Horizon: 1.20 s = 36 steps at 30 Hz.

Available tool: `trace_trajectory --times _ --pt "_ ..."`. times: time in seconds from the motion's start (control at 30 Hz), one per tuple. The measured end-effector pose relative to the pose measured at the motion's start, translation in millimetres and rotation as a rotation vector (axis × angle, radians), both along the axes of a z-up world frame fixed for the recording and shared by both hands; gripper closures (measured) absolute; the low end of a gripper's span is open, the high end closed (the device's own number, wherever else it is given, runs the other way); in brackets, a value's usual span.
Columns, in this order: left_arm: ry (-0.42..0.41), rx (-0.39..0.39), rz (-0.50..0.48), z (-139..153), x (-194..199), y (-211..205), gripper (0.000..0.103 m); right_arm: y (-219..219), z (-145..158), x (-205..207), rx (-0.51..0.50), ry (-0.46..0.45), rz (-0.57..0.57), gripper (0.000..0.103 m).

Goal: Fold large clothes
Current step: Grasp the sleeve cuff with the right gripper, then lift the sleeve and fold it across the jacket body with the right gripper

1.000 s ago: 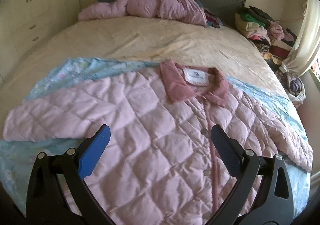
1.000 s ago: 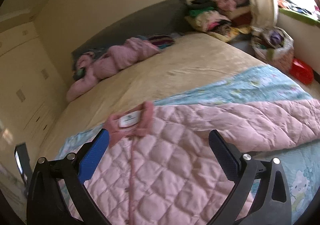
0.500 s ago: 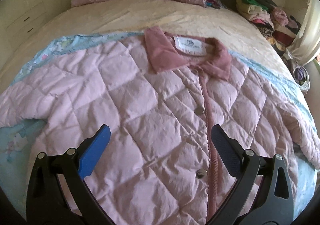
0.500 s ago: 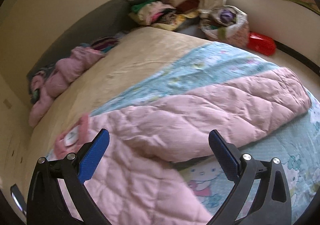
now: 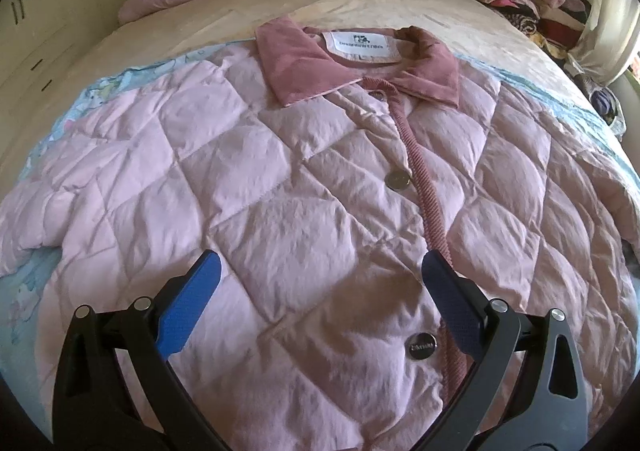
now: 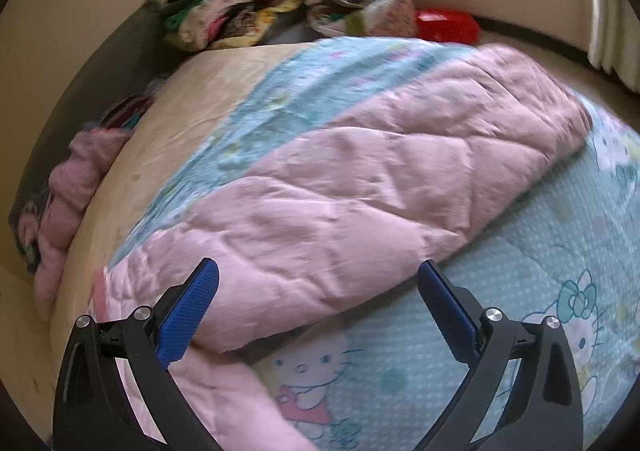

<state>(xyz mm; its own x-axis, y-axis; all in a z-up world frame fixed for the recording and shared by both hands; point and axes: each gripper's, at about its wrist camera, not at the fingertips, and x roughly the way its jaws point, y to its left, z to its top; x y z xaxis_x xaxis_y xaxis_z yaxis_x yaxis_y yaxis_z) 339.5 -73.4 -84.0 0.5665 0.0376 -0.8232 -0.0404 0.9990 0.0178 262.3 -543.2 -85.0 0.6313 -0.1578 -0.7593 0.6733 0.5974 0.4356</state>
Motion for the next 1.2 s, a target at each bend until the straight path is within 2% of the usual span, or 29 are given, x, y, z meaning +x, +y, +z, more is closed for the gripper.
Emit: trace_trajectory --times 0.13,0.3,0.33,0.47,0.6,0.63,0.67,0.7,0.73,0.77,0.87,0.97,1.2 --pt "-0.003 0.003 -0.003 -0.7 0.4 -1.3 0.009 -33.0 -19.9 -12.1 0.095 0.009 -0.096 0.004" --pt "-0.003 0.001 -0.001 0.2 0.1 -0.3 0.009 -77.1 -43.0 -29.0 0.162 0.016 -0.247 0.004" --pt "-0.001 0.001 0.0 1.0 0.0 0.9 0.009 -87.6 -47.4 -33.8 0.188 -0.015 -0.273 0.004" --pt "-0.011 -0.002 0.009 8.8 -2.4 8.2 0.009 -116.9 -51.4 -36.6 0.198 -0.092 -0.278 0.004" --pt "-0.024 -0.018 0.029 19.4 -5.5 21.5 0.009 -139.2 -59.9 -38.0 0.251 -0.155 -0.258 0.005" --pt "-0.031 -0.025 0.037 23.3 -6.6 26.4 0.009 -142.1 -59.2 -39.5 0.259 -0.167 -0.254 0.013" --pt "-0.037 -0.032 0.043 26.4 -7.8 31.1 0.009 -144.1 -56.2 -40.7 0.253 -0.169 -0.248 0.03" --pt "-0.043 -0.038 0.051 29.4 -8.3 35.8 0.009 -145.9 -52.7 -40.8 0.238 -0.153 -0.24 0.042" --pt "-0.049 -0.041 0.063 32.8 -8.8 41.9 0.009 -147.2 -47.8 -39.9 0.216 -0.141 -0.223 0.064" --pt "-0.053 -0.044 0.074 35.7 -9.4 47.3 0.009 -151.8 -42.3 -40.0 0.202 -0.149 -0.197 0.07" --pt "-0.072 -0.062 0.112 44.6 -9.4 64.8 0.009 -151.4 -22.4 -39.6 0.163 -0.168 -0.153 0.08" --pt "-0.068 -0.072 0.134 51.0 -9.9 77.9 0.009 -137.1 13.0 -32.0 0.093 -0.199 -0.076 0.083" --pt "-0.095 -0.096 0.127 71.3 -17.3 91.6 0.009 -86.8 82.0 -11.4 0.009 -0.301 0.107 0.087"
